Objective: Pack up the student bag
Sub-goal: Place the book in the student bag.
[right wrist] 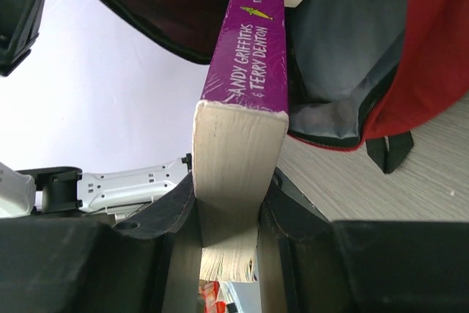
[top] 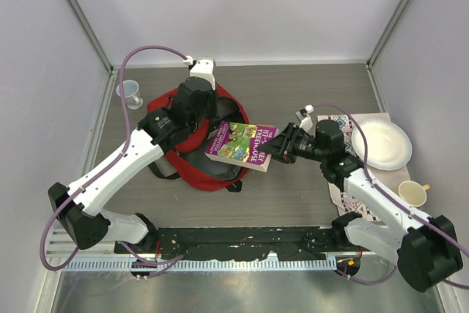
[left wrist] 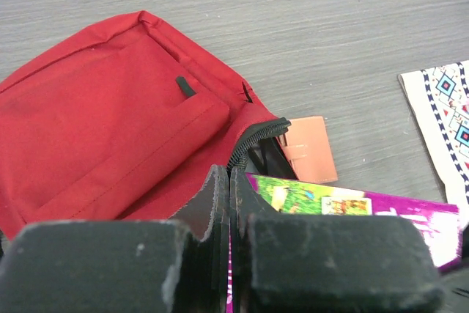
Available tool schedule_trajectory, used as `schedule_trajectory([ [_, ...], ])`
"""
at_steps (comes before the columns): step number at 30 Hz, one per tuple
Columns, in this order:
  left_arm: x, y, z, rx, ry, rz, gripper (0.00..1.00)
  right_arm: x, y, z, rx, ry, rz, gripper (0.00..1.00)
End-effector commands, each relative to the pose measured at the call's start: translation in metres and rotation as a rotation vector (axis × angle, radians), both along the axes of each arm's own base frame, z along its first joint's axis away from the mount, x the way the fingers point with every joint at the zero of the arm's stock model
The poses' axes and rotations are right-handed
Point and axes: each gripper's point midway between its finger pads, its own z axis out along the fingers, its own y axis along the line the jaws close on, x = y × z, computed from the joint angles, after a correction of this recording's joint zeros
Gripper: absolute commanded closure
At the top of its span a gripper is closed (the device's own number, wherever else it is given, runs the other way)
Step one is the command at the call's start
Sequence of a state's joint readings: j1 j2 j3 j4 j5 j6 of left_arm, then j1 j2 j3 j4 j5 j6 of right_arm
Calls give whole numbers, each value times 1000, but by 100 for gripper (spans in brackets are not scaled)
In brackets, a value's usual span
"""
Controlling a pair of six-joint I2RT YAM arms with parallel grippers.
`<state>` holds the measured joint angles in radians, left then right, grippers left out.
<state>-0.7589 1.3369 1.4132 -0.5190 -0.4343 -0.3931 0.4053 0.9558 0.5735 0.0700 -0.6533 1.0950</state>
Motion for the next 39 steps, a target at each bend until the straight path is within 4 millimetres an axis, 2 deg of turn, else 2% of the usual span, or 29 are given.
schedule_trajectory([
  [1, 0, -11, 31, -110, -78, -23, 100, 26, 25, 63, 142, -226, -8, 99],
  [3, -1, -11, 36, -119, -88, -28, 100, 38, 34, 55, 138, -210, -20, 99],
  [5, -3, -10, 39, -120, -95, -33, 100, 44, 42, 60, 176, -215, -12, 99],
  [8, -4, -8, 40, -115, -97, -33, 100, 53, 56, 52, 192, -190, -11, 99],
  [10, -5, -8, 39, -113, -97, -36, 100, 61, 61, 45, 195, -187, -34, 99],
  [12, -6, -8, 36, -113, -90, -42, 100, 68, 62, 49, 228, -193, -56, 99],
  [13, -6, -8, 36, -112, -89, -42, 100, 74, 64, 42, 227, -179, -71, 99],
  [14, -8, -8, 35, -113, -87, -46, 100, 77, 66, 48, 262, -184, -80, 99],
  [19, -10, -9, 30, -121, -74, -53, 100, 91, 72, 48, 352, -146, -136, 99],
  [23, -11, -8, 31, -129, -77, -54, 100, 104, 83, 36, 332, -117, -219, 99],
  [30, -14, -7, 36, -142, -89, -56, 100, 100, 112, 9, 209, -72, -319, 99],
  [31, -14, -8, 37, -149, -91, -60, 100, 93, 121, 6, 199, -72, -308, 99],
  [33, -15, -9, 37, -154, -91, -67, 100, 102, 129, -4, 170, -62, -353, 99],
  [34, -15, -10, 38, -161, -89, -70, 100, 98, 137, -7, 167, -56, -352, 99],
  [36, -17, -11, 39, -168, -86, -78, 100, 101, 143, -6, 198, -66, -388, 99],
  [37, -18, -11, 40, -176, -85, -79, 100, 105, 148, -20, 182, -58, -417, 99],
  [39, -22, -10, 43, -187, -89, -87, 100, 112, 161, -10, 221, -76, -427, 99],
])
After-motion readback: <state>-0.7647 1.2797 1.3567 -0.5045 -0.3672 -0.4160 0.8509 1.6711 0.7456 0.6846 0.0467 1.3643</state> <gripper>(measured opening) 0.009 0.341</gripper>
